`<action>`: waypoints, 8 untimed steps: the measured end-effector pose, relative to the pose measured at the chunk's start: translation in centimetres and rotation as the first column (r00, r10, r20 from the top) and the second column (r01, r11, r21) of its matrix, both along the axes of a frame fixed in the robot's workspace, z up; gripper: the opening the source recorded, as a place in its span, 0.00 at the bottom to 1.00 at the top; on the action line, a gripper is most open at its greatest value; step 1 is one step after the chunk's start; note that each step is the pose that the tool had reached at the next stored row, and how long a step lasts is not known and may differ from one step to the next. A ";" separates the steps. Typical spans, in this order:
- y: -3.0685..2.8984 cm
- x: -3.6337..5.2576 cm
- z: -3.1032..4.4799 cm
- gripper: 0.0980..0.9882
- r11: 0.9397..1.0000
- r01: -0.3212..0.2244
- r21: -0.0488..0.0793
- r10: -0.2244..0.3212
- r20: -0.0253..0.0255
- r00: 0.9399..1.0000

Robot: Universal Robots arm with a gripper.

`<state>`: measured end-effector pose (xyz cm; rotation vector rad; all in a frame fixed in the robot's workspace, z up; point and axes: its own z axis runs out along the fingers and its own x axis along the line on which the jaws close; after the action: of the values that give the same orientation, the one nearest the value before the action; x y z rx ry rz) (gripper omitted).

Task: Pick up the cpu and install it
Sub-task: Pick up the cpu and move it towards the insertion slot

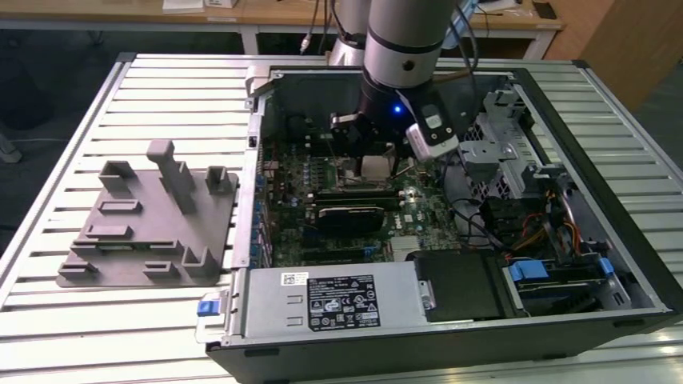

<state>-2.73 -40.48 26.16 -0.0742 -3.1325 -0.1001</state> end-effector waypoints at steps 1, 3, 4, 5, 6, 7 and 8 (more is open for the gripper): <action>0.00 0.00 -0.14 0.50 1.000 0.000 0.000 0.000 0.003 1.000; 0.01 0.00 -0.46 0.50 1.000 0.000 0.000 0.000 0.007 1.000; 0.06 -0.01 -0.64 0.50 1.000 0.000 0.000 0.000 0.008 1.000; 0.15 -0.01 -0.81 0.50 1.000 0.000 0.000 0.000 0.008 1.000; 0.28 0.00 -0.96 0.50 1.000 0.000 0.000 0.000 0.008 1.000; 0.45 0.00 -1.11 0.50 1.000 0.000 0.000 0.000 0.008 1.000; 0.63 0.00 -1.24 0.50 1.000 0.000 0.000 0.000 0.008 1.000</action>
<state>-2.73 -39.85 24.91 -0.0737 -3.1407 -0.1006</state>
